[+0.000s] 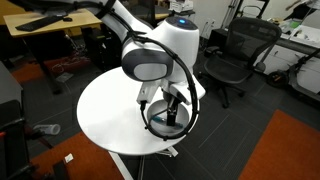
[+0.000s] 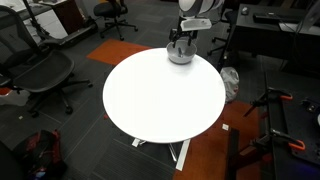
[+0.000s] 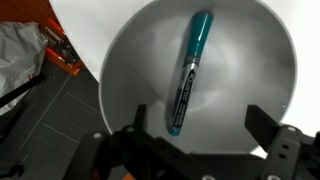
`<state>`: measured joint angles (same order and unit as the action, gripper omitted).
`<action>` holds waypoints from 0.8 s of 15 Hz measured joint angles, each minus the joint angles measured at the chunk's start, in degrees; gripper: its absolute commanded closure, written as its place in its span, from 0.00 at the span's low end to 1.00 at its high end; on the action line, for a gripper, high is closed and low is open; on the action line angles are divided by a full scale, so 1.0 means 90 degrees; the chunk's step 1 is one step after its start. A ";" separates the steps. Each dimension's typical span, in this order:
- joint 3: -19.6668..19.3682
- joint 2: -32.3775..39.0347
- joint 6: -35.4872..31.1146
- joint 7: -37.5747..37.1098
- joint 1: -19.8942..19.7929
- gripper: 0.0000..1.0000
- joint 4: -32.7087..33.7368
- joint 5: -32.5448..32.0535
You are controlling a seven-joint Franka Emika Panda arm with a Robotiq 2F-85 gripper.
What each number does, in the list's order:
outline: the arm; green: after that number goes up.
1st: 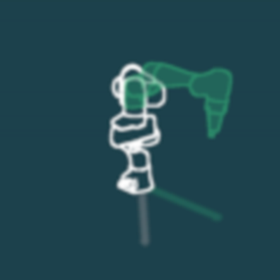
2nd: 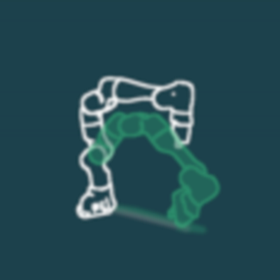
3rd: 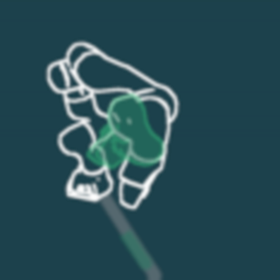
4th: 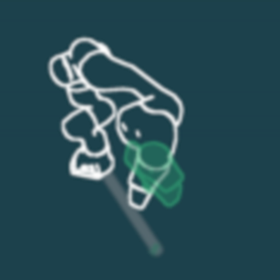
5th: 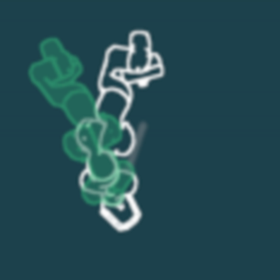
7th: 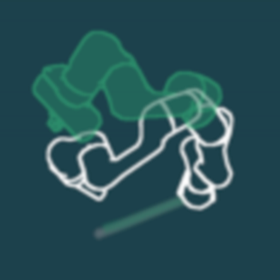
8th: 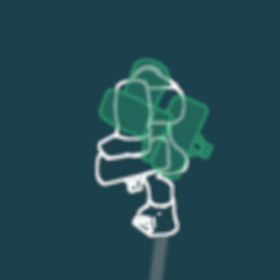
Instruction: Remove the marker from the bowl and put it on the table
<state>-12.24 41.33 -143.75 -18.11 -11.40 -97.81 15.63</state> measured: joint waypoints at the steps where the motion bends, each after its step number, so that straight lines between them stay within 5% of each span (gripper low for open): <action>1: -0.0001 0.0083 0.0003 -0.0042 0.0001 0.00 0.0069 -0.0015; 6: -0.0015 0.0414 0.0027 -0.0177 0.0005 0.00 0.0322 -0.0124; 7: -0.0017 0.0461 0.0038 -0.0177 0.0005 0.21 0.0359 -0.0132; 12: -0.0020 0.0590 0.0080 -0.0177 0.0005 0.58 0.0466 -0.0147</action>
<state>-12.42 46.64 -143.03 -19.70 -11.36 -93.62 14.31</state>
